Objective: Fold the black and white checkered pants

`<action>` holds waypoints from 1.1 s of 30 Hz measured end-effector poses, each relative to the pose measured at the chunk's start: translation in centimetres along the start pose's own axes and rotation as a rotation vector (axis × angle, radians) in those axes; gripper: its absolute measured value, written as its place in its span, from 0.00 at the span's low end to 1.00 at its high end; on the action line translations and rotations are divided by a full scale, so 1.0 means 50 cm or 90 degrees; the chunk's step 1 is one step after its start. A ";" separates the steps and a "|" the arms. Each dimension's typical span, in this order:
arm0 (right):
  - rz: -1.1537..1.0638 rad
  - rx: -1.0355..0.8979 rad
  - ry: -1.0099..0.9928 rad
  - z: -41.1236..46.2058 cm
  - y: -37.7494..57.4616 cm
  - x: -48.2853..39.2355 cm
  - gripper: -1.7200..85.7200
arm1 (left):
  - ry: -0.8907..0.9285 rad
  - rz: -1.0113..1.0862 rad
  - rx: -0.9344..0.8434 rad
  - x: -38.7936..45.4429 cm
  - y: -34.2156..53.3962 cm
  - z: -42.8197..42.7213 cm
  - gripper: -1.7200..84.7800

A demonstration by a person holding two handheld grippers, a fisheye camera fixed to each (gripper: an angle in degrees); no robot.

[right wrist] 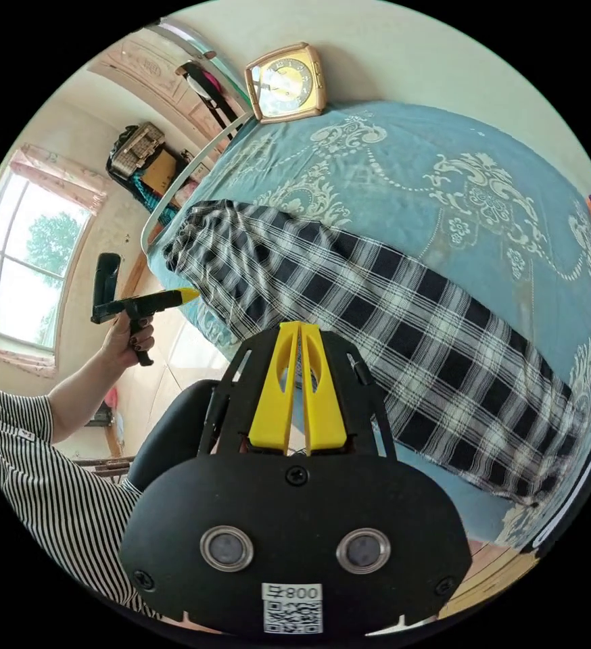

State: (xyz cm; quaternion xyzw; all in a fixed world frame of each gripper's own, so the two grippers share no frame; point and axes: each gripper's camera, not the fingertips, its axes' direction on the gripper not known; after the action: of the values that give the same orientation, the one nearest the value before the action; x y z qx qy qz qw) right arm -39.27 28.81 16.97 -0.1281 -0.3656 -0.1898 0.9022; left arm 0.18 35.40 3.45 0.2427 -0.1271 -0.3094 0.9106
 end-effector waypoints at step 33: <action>-0.166 -0.142 0.001 0.297 -0.692 -0.072 0.09 | -0.130 0.183 -0.193 0.048 -0.457 -0.038 0.04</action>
State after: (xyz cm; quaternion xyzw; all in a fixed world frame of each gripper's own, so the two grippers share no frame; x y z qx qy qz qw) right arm -65.81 4.24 28.04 -0.1785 -0.3550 -0.3447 0.8505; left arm -8.69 18.80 -9.85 0.0498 -0.2036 -0.2149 0.9539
